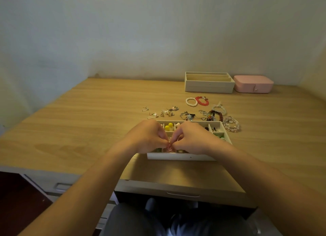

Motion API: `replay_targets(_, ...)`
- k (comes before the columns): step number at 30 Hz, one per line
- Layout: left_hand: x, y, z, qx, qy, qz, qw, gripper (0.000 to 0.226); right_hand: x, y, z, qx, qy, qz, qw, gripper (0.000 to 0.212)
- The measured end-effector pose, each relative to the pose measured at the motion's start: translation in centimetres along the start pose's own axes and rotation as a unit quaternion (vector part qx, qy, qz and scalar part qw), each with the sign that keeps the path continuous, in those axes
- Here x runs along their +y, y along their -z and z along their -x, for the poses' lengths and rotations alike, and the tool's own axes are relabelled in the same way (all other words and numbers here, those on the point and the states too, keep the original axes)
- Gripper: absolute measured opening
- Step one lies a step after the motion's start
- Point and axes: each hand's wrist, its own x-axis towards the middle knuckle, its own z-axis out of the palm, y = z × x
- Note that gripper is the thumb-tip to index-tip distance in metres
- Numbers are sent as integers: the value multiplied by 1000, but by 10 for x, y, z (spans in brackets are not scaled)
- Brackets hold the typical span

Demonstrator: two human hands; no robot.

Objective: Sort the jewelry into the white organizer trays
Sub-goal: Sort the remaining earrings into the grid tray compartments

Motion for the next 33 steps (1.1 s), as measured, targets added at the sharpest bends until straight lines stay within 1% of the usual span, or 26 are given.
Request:
replay_targets(4, 1, 1, -2, 0, 2, -48, 999, 6, 3, 6, 4, -11, 18, -6, 1000, 24)
replay_targets(7, 5, 2, -2, 11, -2, -96, 995, 9, 2, 9, 7, -26, 31, -7, 999, 28)
replay_targets(10, 9, 2, -3, 17, -8, -147, 989, 14, -1, 12, 9, -51, 38, 22, 998, 31)
replay_targets(15, 10, -1, -3, 34, -8, -171, 985, 12, -4, 13, 12, -81, 51, 58, 994, 32)
replay_targets(21, 7, -2, -3, 31, -2, -152, 988, 10, -7, 16, 11, -99, 51, 72, 991, 34)
replay_targets(26, 6, -3, -5, 26, 4, -141, 990, 12, -5, 15, 10, -73, 45, 52, 995, 33)
replay_targets(28, 3, 0, -4, 14, 0, -109, 994, 10, -5, 16, 11, -68, 48, 47, 995, 33)
replay_targets(31, -2, 7, -1, 21, -4, -63, 998, 3, -4, 17, 13, -57, 42, 40, 997, 33)
replay_targets(33, -5, 10, 0, 17, -13, -68, 997, 10, -3, 15, 13, -52, 40, 39, 997, 35)
